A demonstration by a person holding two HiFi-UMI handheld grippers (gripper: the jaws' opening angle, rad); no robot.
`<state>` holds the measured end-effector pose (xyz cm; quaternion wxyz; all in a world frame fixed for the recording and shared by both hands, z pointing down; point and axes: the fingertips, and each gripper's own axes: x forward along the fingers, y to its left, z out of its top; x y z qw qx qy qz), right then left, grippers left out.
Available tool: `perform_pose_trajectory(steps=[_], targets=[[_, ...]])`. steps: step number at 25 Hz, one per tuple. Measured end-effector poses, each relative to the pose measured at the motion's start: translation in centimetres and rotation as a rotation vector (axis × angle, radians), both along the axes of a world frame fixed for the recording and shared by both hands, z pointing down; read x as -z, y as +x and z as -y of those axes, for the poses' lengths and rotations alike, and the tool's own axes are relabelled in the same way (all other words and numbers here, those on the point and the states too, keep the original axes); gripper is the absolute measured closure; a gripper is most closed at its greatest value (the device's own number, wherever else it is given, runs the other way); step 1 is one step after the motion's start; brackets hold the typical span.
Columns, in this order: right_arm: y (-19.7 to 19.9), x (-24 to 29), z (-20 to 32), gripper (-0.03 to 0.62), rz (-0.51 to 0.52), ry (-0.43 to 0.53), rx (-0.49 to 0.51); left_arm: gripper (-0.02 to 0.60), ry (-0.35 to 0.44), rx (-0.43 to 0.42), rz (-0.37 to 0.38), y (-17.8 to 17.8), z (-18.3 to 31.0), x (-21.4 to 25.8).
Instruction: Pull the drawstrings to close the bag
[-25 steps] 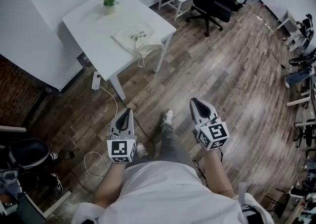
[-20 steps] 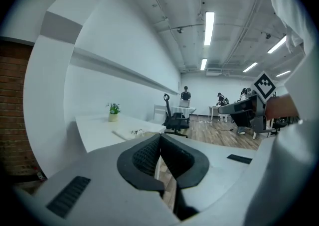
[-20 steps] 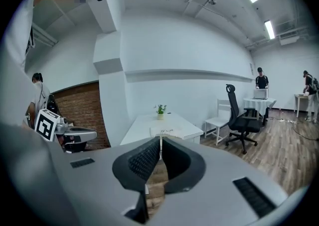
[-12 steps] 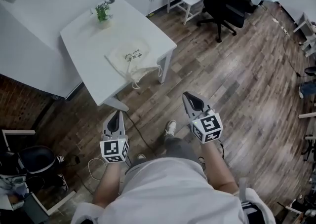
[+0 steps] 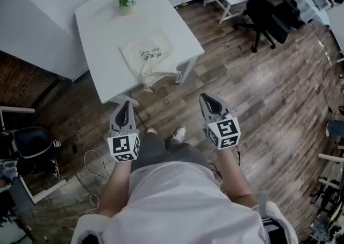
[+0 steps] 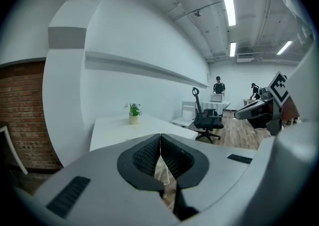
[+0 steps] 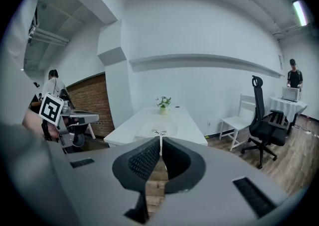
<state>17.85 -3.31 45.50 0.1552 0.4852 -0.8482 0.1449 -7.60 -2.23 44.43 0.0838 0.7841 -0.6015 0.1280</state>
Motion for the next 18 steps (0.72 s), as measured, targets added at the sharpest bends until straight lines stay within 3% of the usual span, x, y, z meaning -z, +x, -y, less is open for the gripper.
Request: perform_pose_trajectory(steps=[5, 11, 18], targets=[[-1.8, -1.6, 3.2, 0.556, -0.032, -0.020, 0.037, 0.565, -0.041, 0.033, -0.025, -1.4, 2.1, -2.6], [-3.3, -3.4, 5.1, 0.556, -0.095, -0.045, 0.073, 0.565, -0.044, 0.013, -0.021, -1.9, 4.9, -4.0], [-2.0, -7.6, 8.4, 0.556, -0.188, -0.018, 0.056, 0.563, -0.072, 0.034, 0.071, -0.3, 5.3, -9.4]])
